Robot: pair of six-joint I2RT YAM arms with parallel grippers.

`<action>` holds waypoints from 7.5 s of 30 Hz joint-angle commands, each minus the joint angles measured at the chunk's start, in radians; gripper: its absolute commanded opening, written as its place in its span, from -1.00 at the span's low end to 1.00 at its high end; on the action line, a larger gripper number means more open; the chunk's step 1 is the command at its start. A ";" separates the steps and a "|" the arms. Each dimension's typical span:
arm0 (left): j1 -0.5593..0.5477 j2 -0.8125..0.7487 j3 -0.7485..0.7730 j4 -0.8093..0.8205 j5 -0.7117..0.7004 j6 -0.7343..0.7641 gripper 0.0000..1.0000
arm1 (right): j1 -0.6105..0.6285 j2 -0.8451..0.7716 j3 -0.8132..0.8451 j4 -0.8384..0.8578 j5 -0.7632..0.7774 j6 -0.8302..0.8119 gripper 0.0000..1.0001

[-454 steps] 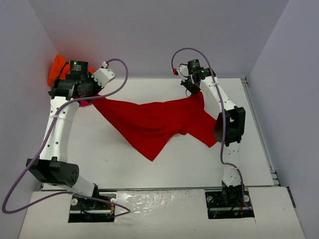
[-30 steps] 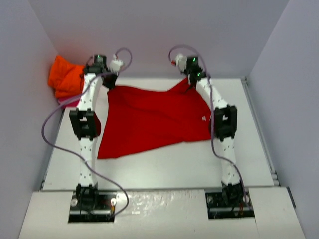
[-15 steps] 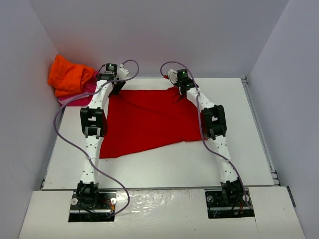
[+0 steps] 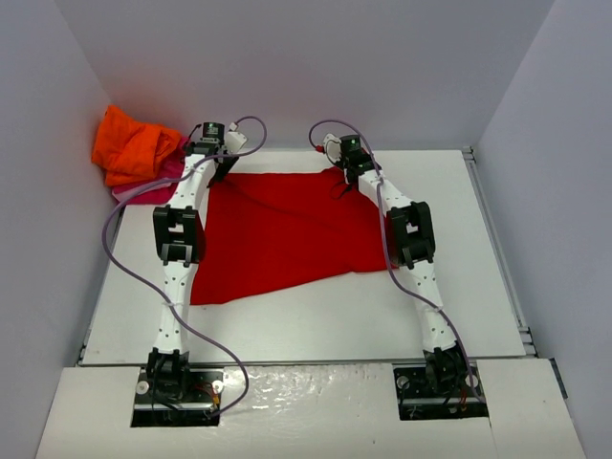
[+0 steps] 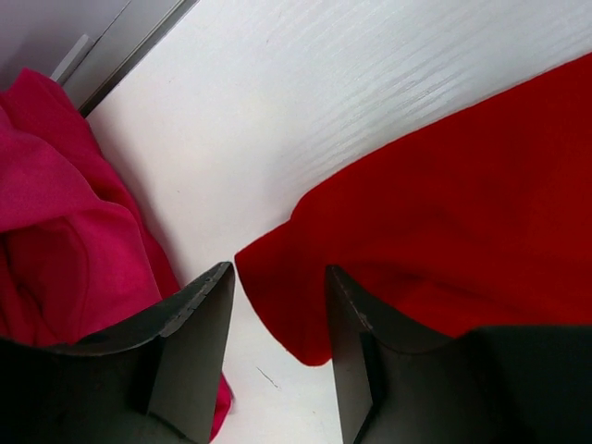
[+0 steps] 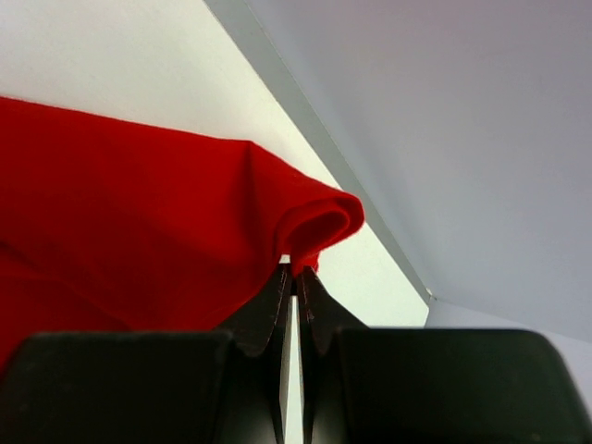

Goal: Fold and stack the t-shirts
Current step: Flatten out the tshirt, then fold the flattened tshirt in 1/3 of the way

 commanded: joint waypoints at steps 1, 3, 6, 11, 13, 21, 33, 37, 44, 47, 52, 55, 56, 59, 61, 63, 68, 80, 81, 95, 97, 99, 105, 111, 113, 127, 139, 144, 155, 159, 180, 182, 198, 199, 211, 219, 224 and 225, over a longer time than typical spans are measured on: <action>-0.009 -0.089 0.061 0.018 -0.008 0.019 -0.31 | 0.005 -0.108 -0.008 0.061 0.030 0.002 -1.00; -0.010 -0.083 0.061 0.018 -0.008 0.019 -0.44 | 0.005 -0.110 -0.011 0.061 0.030 0.003 -1.00; -0.009 -0.074 0.064 0.021 -0.013 0.025 -0.65 | 0.005 -0.122 -0.019 0.061 0.026 0.010 -1.00; -0.006 -0.056 0.084 0.030 -0.040 0.028 -0.90 | 0.005 -0.139 -0.030 0.060 0.023 0.017 -1.00; -0.003 -0.054 0.087 0.038 -0.065 0.019 -1.00 | 0.005 -0.153 -0.033 0.062 0.024 0.021 -1.00; 0.008 -0.262 -0.024 0.075 -0.143 -0.046 -1.00 | -0.015 -0.326 -0.062 0.064 0.064 0.056 -1.00; 0.003 -1.116 -0.523 0.045 0.082 -0.081 -1.00 | -0.050 -1.152 -0.415 0.034 0.025 0.187 -1.00; -0.006 -1.311 -0.546 -0.108 0.271 -0.083 -1.00 | -0.092 -1.433 -0.517 -0.102 -0.073 0.267 -1.00; 0.010 -1.521 -0.461 -0.341 0.555 -0.091 -1.00 | -0.180 -1.683 -0.565 -0.264 -0.282 0.396 -1.00; 0.019 -1.524 -0.397 -0.392 0.604 -0.081 -1.00 | -0.195 -1.708 -0.513 -0.310 -0.324 0.420 -1.00; 0.031 -1.508 -0.264 -0.466 0.685 -0.080 -1.00 | -0.216 -1.709 -0.402 -0.379 -0.397 0.463 -1.00; 0.033 -1.483 -0.182 -0.504 0.697 -0.076 -1.00 | -0.224 -1.695 -0.338 -0.401 -0.400 0.470 -1.00; 0.033 -1.476 -0.167 -0.514 0.702 -0.075 -1.00 | -0.225 -1.688 -0.323 -0.405 -0.399 0.471 -1.00; 0.032 -1.457 -0.151 -0.522 0.716 -0.072 -1.00 | -0.229 -1.677 -0.299 -0.407 -0.401 0.476 -1.00; 0.032 -1.445 -0.153 -0.516 0.725 -0.077 -1.00 | -0.232 -1.668 -0.292 -0.407 -0.402 0.477 -1.00; 0.033 -1.440 -0.180 -0.488 0.711 -0.088 -1.00 | -0.234 -1.661 -0.314 -0.401 -0.401 0.473 -1.00; 0.033 -1.412 -0.229 -0.418 0.622 -0.116 -1.00 | -0.233 -1.648 -0.393 -0.379 -0.402 0.449 -1.00; 0.033 -1.419 -0.161 -0.475 0.737 -0.087 -1.00 | -0.250 -1.663 -0.311 -0.389 -0.425 0.485 -1.00; 0.034 -1.420 -0.156 -0.479 0.743 -0.085 -1.00 | -0.251 -1.666 -0.310 -0.390 -0.427 0.485 -1.00; 0.038 -1.334 -0.010 -0.496 0.791 -0.137 -1.00 | -0.261 -1.569 -0.144 -0.424 -0.431 0.479 -1.00; 0.039 -1.299 0.013 -0.481 0.777 -0.151 -1.00 | -0.260 -1.517 -0.094 -0.424 -0.433 0.475 -1.00; 0.039 -1.252 0.053 -0.471 0.760 -0.167 -1.00 | -0.262 -1.472 -0.028 -0.418 -0.427 0.465 -1.00; 0.050 -1.077 0.132 -0.444 0.718 -0.178 -1.00 | -0.260 -1.201 0.196 -0.385 -0.407 0.447 -1.00; 0.080 -0.884 0.018 -0.301 0.717 -0.189 -1.00 | -0.251 -0.905 0.203 -0.353 -0.434 0.410 -1.00; 0.080 -0.787 0.019 -0.283 0.698 -0.181 -1.00 | -0.234 -0.822 0.138 -0.330 -0.423 0.371 -1.00; 0.072 -0.182 0.167 0.004 0.289 -0.124 -1.00 | -0.165 -0.168 0.196 -0.134 -0.208 0.132 -1.00; 0.065 -0.086 0.176 0.133 0.167 -0.118 -1.00 | -0.118 -0.189 0.152 -0.052 -0.133 0.103 -1.00; 0.077 -0.122 0.164 0.118 0.195 -0.163 -1.00 | -0.106 -0.288 0.056 -0.052 -0.138 0.129 -1.00; 0.123 -0.260 0.010 0.114 0.220 -0.187 -1.00 | -0.058 -0.624 -0.267 -0.130 -0.138 0.126 -1.00; 0.141 -0.319 -0.068 0.120 0.239 -0.195 -1.00 | -0.037 -0.713 -0.382 -0.189 -0.153 0.135 -1.00; 0.179 -0.608 -0.634 0.135 0.373 -0.092 -1.00 | -0.002 -0.879 -0.788 -0.397 -0.248 0.181 -1.00; 0.192 -0.628 -0.698 0.156 0.373 -0.075 -1.00 | -0.025 -0.872 -0.793 -0.399 -0.248 0.181 -1.00; 0.267 -0.683 -0.828 0.226 0.385 -0.031 -1.00 | -0.115 -0.959 -0.693 -0.470 -0.305 0.198 -1.00; 0.267 -0.684 -0.834 0.225 0.387 -0.027 -1.00 | -0.112 -0.964 -0.697 -0.483 -0.318 0.197 -1.00; 0.266 -0.718 -0.919 0.205 0.437 0.006 -1.00 | -0.063 -0.998 -0.838 -0.617 -0.356 0.165 -1.00; 0.262 -0.754 -0.947 0.066 0.511 0.037 -1.00 | -0.060 -0.979 -0.897 -0.677 -0.370 0.189 -0.38; 0.295 -0.846 -1.051 0.004 0.602 0.073 -0.72 | -0.063 -1.016 -0.959 -0.783 -0.410 0.136 0.08; 0.298 -0.882 -1.092 0.025 0.609 0.083 -0.51 | -0.065 -1.042 -0.975 -0.785 -0.414 0.120 0.26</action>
